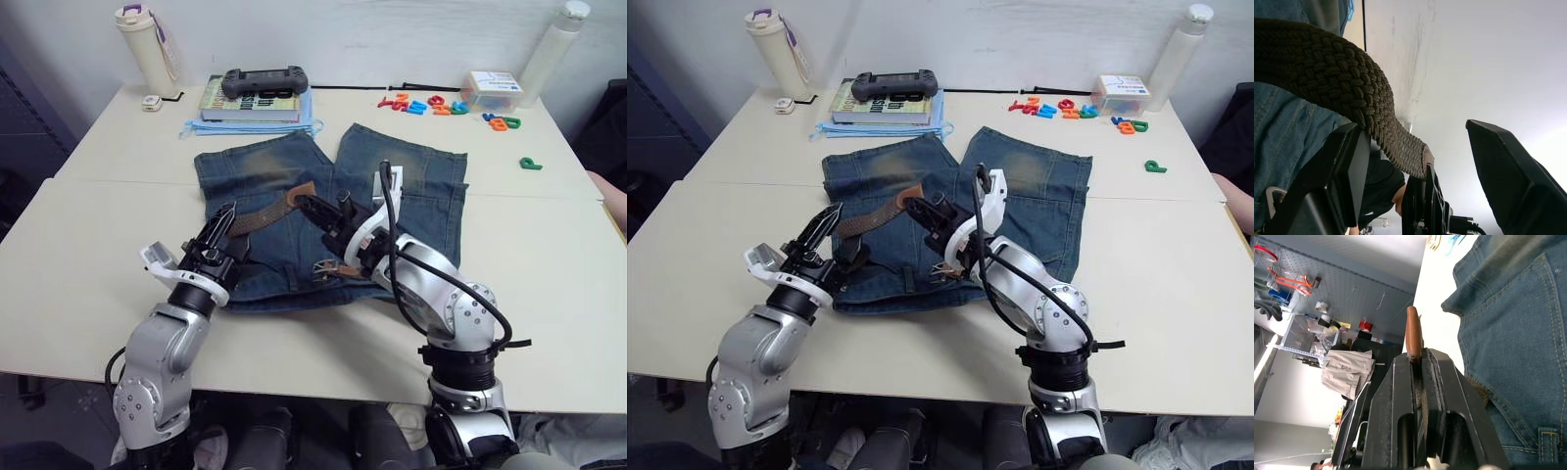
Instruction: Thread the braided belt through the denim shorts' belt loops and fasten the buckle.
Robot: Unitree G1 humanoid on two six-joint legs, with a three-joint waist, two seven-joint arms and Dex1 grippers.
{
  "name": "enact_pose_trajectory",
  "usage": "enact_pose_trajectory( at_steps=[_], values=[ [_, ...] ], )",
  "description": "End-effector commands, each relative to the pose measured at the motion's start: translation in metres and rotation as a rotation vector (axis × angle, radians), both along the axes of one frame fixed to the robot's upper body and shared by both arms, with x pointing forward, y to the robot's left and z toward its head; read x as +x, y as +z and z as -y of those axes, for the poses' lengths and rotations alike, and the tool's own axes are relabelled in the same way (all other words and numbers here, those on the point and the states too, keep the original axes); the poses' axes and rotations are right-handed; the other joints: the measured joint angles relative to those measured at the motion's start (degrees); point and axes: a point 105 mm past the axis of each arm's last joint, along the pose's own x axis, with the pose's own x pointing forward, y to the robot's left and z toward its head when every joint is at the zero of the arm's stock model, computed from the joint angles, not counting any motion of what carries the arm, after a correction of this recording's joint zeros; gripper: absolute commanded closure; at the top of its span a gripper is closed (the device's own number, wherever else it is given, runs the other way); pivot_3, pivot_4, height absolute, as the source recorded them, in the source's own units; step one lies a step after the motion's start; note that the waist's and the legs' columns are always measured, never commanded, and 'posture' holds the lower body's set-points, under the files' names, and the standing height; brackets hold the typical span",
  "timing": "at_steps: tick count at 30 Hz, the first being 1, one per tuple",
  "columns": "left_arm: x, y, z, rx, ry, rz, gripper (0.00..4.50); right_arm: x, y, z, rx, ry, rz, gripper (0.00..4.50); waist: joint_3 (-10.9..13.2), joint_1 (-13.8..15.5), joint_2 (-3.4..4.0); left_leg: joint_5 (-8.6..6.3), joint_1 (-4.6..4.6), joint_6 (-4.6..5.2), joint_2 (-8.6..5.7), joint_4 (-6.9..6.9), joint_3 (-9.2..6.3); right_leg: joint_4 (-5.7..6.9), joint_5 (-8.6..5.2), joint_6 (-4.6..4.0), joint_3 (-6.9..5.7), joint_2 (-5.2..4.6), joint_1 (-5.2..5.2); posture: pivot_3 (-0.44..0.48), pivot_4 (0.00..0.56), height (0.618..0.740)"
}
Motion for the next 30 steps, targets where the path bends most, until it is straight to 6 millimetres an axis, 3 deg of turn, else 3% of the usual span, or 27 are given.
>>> enact_pose_trajectory(
  at_steps=[1, 6, 19, 23, 29, 30],
  values=[
    [-0.001, 0.006, -0.004, -0.008, 0.005, 0.045, 2.14, -0.005, 0.011, 0.001, 0.03, 0.014, 0.041, 4.5, 0.0, 0.0, 0.0, 0.0, 0.0, 0.0, 0.0, 0.0, 0.0, -0.01, 0.0, 0.0, 0.0, 0.01, 0.0, 0.0, 0.15, 0.667],
    [0.0, 0.007, -0.003, -0.001, -0.008, 0.054, 4.46, -0.006, 0.01, 0.002, 0.029, 0.008, 0.041, 4.5, 0.0, 0.0, 0.0, 0.0, -0.01, 0.0, 0.0, -0.01, 0.0, -0.05, 0.0, 0.0, 0.0, 0.01, 0.02, 0.0, 0.15, 0.667],
    [0.007, 0.021, -0.004, 0.007, -0.016, 0.109, 4.46, -0.006, 0.006, 0.003, -0.033, 0.002, 0.053, 4.5, 0.0, 0.1, -0.01, -0.01, -0.02, -0.01, 0.01, -0.03, 0.0, -0.14, 0.0, 0.01, -0.01, 0.01, 0.04, 0.0, 0.15, 0.667],
    [0.008, 0.025, -0.008, 0.003, 0.002, 0.112, 4.5, -0.007, 0.008, 0.002, -0.019, 0.004, 0.055, 3.01, 0.0, 0.1, -0.01, -0.01, -0.02, -0.01, 0.01, -0.03, -0.01, -0.17, 0.0, 0.01, -0.02, 0.01, 0.05, 0.0, 0.15, 0.667],
    [0.005, 0.035, -0.018, 0.05, 0.038, 0.134, 4.5, 0.002, -0.001, 0.018, -0.091, -0.06, 0.049, 0.13, 0.0, 0.1, -0.01, -0.01, -0.03, -0.01, 0.02, -0.04, -0.01, -0.21, 0.0, 0.01, -0.02, 0.01, 0.05, 0.0, 0.15, 0.667],
    [0.003, 0.033, -0.019, 0.087, 0.037, 0.135, 4.5, 0.003, -0.004, 0.023, -0.133, -0.073, 0.062, 0.05, 0.0, 0.1, -0.01, -0.01, -0.03, -0.01, 0.01, -0.04, -0.01, -0.22, 0.0, 0.01, -0.02, 0.01, 0.06, 0.0, 0.15, 0.667]
  ],
)
